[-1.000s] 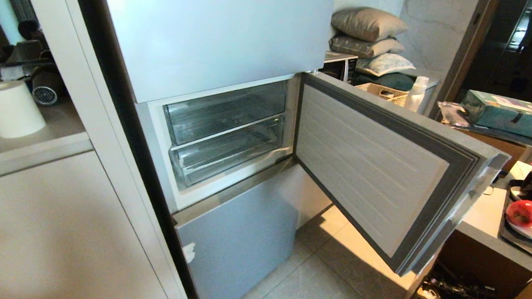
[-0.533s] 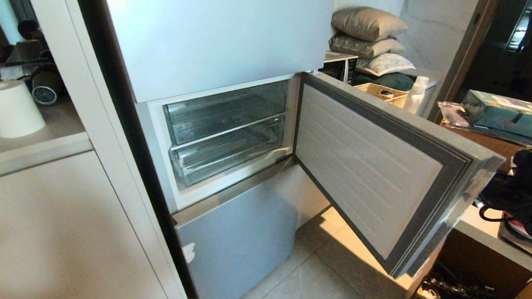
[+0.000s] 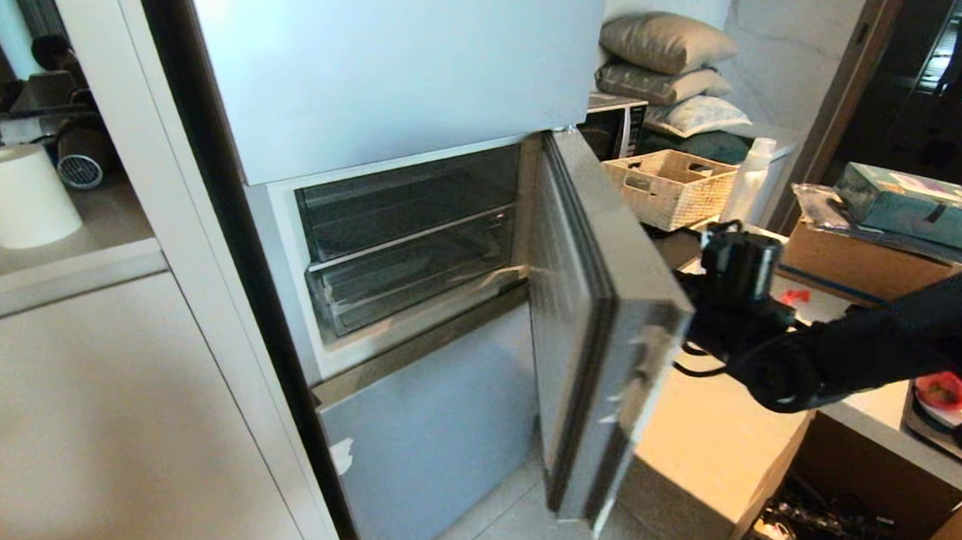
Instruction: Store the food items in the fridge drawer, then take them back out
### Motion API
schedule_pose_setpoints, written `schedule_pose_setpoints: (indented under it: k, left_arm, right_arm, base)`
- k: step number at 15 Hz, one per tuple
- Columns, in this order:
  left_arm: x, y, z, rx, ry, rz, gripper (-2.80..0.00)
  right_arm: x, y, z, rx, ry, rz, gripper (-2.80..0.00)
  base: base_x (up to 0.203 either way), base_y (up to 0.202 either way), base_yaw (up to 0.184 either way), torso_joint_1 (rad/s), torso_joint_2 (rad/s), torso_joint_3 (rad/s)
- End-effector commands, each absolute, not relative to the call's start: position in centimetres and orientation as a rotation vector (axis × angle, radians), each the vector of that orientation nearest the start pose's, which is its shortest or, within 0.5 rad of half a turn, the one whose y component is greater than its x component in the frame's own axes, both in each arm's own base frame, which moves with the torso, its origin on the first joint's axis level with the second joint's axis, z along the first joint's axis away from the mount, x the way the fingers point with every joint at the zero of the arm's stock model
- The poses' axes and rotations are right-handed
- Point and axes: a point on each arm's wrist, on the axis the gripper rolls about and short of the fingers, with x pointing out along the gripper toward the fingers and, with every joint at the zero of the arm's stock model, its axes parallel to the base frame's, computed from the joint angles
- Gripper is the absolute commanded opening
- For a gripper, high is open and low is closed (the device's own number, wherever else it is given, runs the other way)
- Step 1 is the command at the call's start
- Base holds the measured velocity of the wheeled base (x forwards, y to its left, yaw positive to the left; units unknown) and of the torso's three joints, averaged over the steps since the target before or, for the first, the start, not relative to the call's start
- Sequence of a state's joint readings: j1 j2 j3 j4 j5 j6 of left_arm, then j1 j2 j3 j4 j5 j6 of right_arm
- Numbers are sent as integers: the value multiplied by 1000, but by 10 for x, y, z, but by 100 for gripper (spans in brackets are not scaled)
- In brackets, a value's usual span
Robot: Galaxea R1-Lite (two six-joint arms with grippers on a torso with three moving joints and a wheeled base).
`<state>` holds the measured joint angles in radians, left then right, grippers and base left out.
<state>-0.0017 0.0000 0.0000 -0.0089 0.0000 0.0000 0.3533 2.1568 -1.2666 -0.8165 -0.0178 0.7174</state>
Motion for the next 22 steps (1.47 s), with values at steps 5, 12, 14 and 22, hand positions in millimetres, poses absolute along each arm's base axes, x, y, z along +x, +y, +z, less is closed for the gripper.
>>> schedule_pose_setpoints:
  k: [5,12,14,22]
  left_arm:
    - [-23,0,76,0,-8,-2,-280]
    - [-23,0,76,0,-8,-2,-280]
    - [-23,0,76,0,-8,-2,-280]
    - [-23,0,76,0,-8,-2,-280]
  right_arm:
    - [401,334,186,664,104,638,-280]
    - [360,334,180,620,252,696,-280]
    - [354,331,187,619,234,701,-280]
    - [221,186,246,286,135,578,-280]
  base:
    - [0,0,0,0,0,0]
    - [0,0,0,0,0,0]
    - [0,0,0,0,0,0]
    - [0,0,0,0,0,0]
